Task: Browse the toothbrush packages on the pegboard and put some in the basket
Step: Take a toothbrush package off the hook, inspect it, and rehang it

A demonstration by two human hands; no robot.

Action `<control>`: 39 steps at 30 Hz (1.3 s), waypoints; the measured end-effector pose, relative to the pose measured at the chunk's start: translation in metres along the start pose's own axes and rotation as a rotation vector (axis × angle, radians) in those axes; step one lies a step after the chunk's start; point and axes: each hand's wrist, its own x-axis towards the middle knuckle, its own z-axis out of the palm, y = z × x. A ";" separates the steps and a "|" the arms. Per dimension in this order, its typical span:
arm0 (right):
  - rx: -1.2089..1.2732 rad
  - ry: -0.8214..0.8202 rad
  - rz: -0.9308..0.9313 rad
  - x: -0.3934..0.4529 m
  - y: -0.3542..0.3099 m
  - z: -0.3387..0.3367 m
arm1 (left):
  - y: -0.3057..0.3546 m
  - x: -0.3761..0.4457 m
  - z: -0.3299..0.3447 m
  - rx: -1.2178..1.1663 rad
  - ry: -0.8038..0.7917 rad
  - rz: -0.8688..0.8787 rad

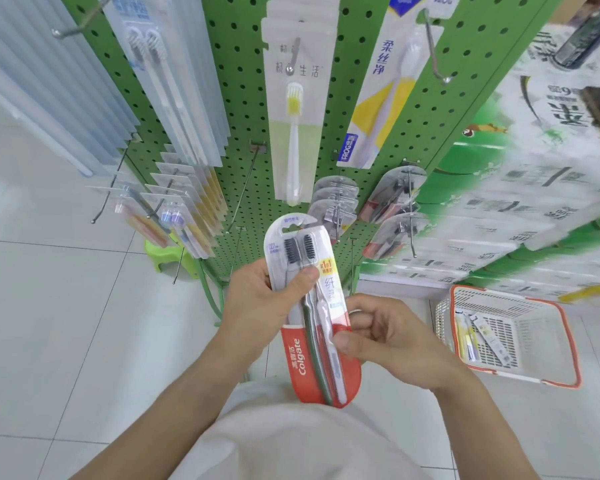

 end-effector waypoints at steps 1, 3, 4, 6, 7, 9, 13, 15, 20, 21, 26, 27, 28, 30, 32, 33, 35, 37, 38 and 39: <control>-0.011 0.025 -0.007 0.001 0.001 0.002 | -0.001 0.000 0.001 -0.015 -0.003 -0.015; -0.047 0.080 -0.023 0.003 0.002 0.008 | -0.002 0.000 0.002 -0.046 -0.011 -0.050; -0.053 0.105 -0.030 0.004 0.005 0.010 | -0.003 -0.001 0.002 -0.056 -0.005 -0.067; -0.053 0.169 -0.043 0.006 0.008 0.014 | -0.002 -0.002 0.002 -0.053 0.024 -0.097; -0.062 0.205 -0.049 0.007 0.009 0.017 | -0.002 -0.003 0.002 -0.048 0.040 -0.103; -0.107 0.243 -0.061 0.008 0.010 0.022 | -0.002 -0.004 0.002 -0.053 0.096 -0.085; -0.272 0.148 -0.001 0.008 0.004 0.028 | -0.001 -0.005 0.002 -0.098 0.218 -0.048; -0.328 0.123 0.020 0.006 0.000 0.029 | -0.002 -0.004 0.001 -0.120 0.237 -0.049; -0.311 0.119 0.003 0.002 0.000 0.029 | -0.006 -0.006 0.001 -0.132 0.185 -0.071; -0.334 0.131 -0.004 0.001 0.001 0.028 | -0.007 -0.007 0.001 -0.108 0.178 -0.064; -0.514 0.195 -0.049 -0.002 0.006 0.030 | -0.009 -0.011 0.000 0.201 0.141 -0.003; -0.549 0.197 -0.064 -0.002 0.008 0.030 | -0.009 -0.012 0.000 0.222 0.146 0.000; -0.578 0.196 -0.075 -0.002 0.009 0.031 | -0.008 -0.014 0.000 0.188 0.148 -0.002; -0.600 0.185 -0.094 -0.002 0.012 0.034 | -0.007 -0.017 0.002 0.057 0.139 -0.033; -0.620 0.191 -0.148 -0.001 0.016 0.037 | -0.006 -0.021 0.005 0.035 0.106 -0.018; -0.633 0.208 -0.189 0.000 0.018 0.039 | -0.004 -0.024 0.006 0.052 0.084 0.009; -0.628 0.249 -0.273 0.002 0.023 0.043 | -0.002 -0.027 0.007 0.073 0.058 0.022; -0.633 0.276 -0.329 0.002 0.026 0.043 | -0.003 -0.028 0.006 0.108 0.041 0.017; -0.646 0.274 -0.332 0.002 0.026 0.044 | -0.003 -0.029 0.006 0.124 0.038 0.015; -0.656 0.262 -0.325 0.002 0.026 0.044 | -0.005 -0.029 0.005 0.154 0.037 0.031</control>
